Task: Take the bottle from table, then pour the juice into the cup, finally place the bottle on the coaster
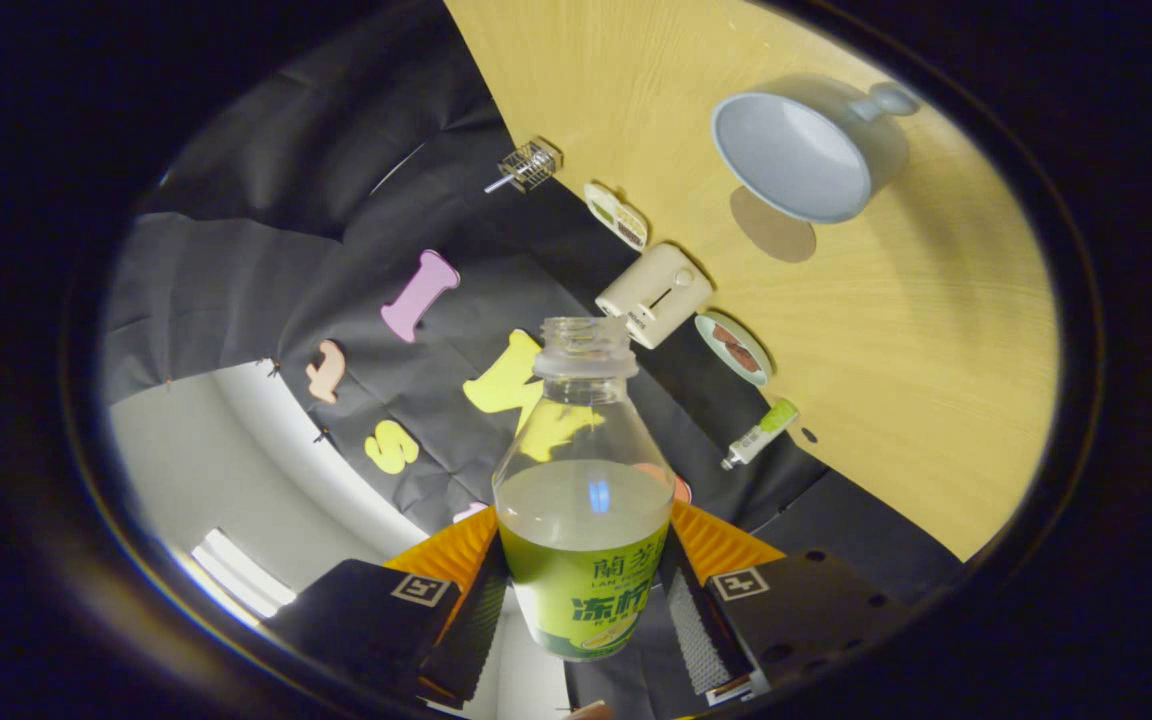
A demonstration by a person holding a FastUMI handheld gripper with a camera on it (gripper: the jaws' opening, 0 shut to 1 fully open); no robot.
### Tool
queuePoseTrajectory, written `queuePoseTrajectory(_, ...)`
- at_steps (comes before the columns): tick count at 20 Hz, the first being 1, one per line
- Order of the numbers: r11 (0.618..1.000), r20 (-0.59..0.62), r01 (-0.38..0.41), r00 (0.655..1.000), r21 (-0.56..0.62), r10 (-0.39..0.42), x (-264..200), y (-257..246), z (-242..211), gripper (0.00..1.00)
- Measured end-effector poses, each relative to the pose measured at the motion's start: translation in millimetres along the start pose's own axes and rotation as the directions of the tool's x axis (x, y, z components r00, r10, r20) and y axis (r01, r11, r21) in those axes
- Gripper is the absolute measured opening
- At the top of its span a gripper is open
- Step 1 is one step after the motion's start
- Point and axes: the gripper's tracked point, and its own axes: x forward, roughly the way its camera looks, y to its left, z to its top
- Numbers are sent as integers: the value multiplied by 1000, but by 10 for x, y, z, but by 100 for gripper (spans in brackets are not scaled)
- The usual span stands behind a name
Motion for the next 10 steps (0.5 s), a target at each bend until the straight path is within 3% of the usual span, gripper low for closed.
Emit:
queuePoseTrajectory(6,983,-11,33,999,-178,-36,-87,-28,-150,79)
queuePoseTrajectory(10,923,16,101,995,-372,-103,-181,-90,-143,80)
